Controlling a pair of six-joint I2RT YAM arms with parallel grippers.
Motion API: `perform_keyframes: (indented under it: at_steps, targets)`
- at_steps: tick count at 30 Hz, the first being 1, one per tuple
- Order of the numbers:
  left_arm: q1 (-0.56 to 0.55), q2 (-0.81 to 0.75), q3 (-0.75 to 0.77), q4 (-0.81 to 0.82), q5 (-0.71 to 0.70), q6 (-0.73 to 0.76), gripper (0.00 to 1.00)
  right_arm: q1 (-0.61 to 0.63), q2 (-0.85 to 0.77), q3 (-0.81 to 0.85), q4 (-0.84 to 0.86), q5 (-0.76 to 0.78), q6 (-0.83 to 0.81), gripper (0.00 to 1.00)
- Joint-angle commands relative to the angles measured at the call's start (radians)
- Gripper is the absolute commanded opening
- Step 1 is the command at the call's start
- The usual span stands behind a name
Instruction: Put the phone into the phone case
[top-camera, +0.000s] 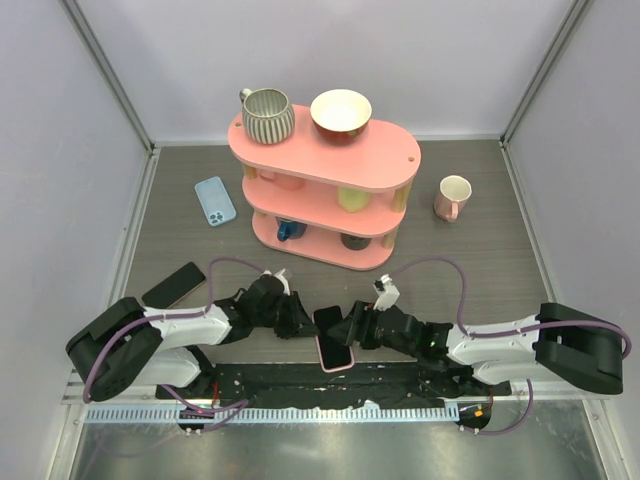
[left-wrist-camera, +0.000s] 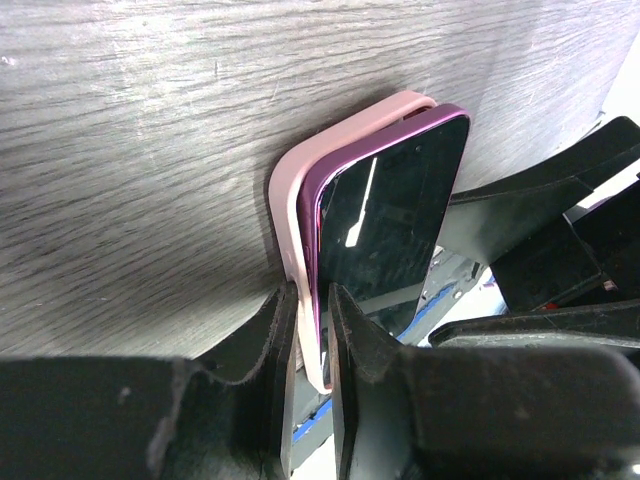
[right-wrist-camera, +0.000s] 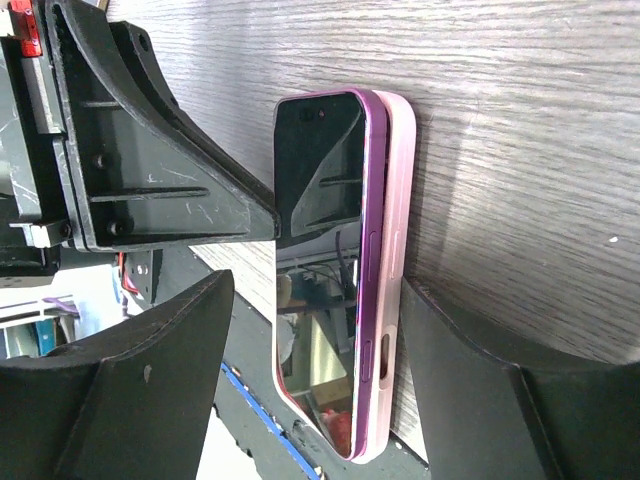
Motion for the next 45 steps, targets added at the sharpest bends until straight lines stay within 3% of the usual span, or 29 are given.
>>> perform_keyframes:
  at_steps: [1, 14, 18, 25, 29, 33, 37, 42, 45]
  targets:
    - [-0.007, -0.031, 0.003, 0.129, 0.044, 0.003, 0.2, 0.005, -0.019, 0.009, 0.21, -0.072, 0.051, 0.72]
    - [-0.007, -0.03, -0.028, 0.244, 0.078, -0.019, 0.2, -0.006, 0.031, -0.002, 0.263, -0.069, 0.097, 0.72]
    - [-0.007, -0.03, -0.029, 0.241, 0.078, -0.017, 0.2, -0.008, 0.03, -0.005, 0.209, -0.054, 0.113, 0.66]
    - [-0.007, -0.045, -0.022, 0.198, 0.058, 0.004, 0.2, -0.008, -0.037, -0.039, 0.117, -0.023, 0.121, 0.41]
    - [-0.007, -0.047, -0.019, 0.192, 0.058, 0.007, 0.2, -0.008, -0.06, -0.045, 0.085, -0.011, 0.118, 0.19]
    - [-0.006, -0.064, 0.001, 0.164, 0.058, 0.023, 0.21, -0.008, -0.076, -0.034, 0.034, 0.009, 0.101, 0.08]
    - [0.022, -0.097, 0.073, 0.022, 0.055, 0.076, 0.24, -0.008, -0.082, -0.01, -0.033, 0.026, 0.057, 0.01]
    - [0.134, -0.218, 0.129, -0.141, 0.105, 0.176, 0.4, -0.008, -0.162, -0.008, -0.024, 0.022, 0.002, 0.01]
    - [0.182, -0.33, 0.143, -0.209, 0.142, 0.227, 0.6, -0.008, -0.28, -0.043, 0.04, 0.035, -0.026, 0.01]
